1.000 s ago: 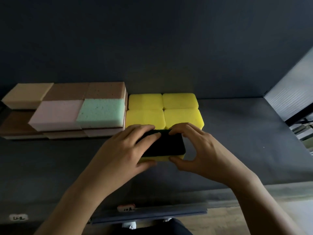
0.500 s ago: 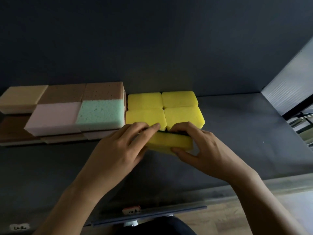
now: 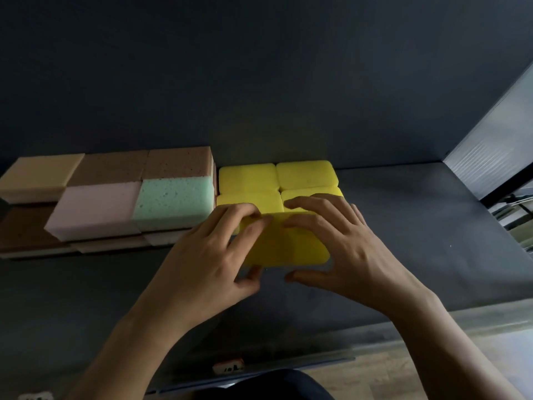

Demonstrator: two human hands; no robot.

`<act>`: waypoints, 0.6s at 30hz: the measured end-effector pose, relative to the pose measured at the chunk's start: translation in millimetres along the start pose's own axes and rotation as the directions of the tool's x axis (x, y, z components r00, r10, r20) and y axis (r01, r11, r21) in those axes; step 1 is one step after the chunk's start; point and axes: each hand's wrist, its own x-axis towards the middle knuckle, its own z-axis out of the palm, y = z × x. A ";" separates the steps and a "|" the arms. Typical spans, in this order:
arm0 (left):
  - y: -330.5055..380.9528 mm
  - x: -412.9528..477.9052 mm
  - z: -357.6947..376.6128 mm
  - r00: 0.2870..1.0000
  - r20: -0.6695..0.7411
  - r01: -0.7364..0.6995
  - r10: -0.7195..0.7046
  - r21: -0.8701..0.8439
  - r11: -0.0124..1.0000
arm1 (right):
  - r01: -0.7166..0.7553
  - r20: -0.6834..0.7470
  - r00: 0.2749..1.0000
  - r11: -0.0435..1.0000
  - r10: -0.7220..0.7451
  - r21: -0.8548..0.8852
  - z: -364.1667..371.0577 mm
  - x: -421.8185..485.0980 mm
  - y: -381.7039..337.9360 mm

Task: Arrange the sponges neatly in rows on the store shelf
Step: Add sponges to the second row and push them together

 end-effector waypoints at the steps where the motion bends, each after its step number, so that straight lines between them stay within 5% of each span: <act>1: -0.2 0.9 -1.7 1.000 0.008 0.011 -0.011 -0.009 1.000 | 0.026 -0.006 1.000 0.999 -0.027 -0.028 -0.3 1.2 -0.4; 18: -22.3 13.9 -20.9 1.000 -0.021 0.019 -0.020 -0.063 0.998 | 0.098 -0.021 0.995 0.991 -0.101 -0.096 -0.4 38.6 -3.0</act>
